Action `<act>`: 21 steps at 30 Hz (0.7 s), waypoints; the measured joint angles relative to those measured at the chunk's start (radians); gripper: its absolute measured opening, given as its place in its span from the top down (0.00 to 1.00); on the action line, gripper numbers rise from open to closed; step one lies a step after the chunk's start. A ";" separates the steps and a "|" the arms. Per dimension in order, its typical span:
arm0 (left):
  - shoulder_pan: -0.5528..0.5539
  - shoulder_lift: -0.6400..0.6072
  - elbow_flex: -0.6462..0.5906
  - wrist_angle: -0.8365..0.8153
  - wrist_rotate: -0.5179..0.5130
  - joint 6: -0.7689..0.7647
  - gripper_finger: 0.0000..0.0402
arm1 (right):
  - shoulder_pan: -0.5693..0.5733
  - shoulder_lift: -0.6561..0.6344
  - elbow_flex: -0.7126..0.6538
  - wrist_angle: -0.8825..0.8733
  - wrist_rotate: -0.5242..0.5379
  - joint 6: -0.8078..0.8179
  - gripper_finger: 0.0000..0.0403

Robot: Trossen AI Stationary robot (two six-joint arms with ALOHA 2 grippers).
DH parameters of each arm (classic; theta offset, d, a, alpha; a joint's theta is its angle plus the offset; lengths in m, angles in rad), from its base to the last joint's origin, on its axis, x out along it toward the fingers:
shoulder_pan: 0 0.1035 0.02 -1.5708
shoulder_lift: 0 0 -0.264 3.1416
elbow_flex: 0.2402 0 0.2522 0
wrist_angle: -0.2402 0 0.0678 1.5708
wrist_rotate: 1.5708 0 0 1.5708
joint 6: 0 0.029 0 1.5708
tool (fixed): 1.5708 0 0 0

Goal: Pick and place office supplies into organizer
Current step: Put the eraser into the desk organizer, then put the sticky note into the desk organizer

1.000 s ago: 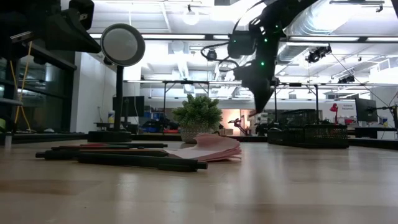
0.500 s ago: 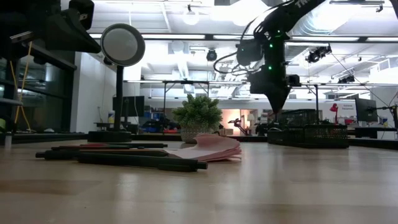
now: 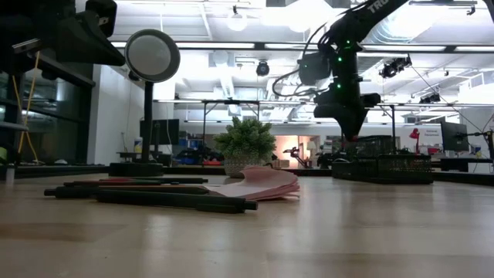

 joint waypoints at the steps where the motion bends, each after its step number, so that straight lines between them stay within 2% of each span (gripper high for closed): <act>1: 0.000 0.000 0.000 0.000 0.000 0.000 1.00 | 0.000 0.000 0.000 0.000 -0.005 -0.002 0.80; 14: 0.000 0.000 0.000 0.000 0.000 0.000 1.00 | 0.000 0.000 0.000 -0.030 0.005 -0.010 0.71; 21: 0.000 0.000 0.000 0.000 0.000 0.000 1.00 | 0.011 0.000 0.000 -0.024 0.016 -0.027 0.70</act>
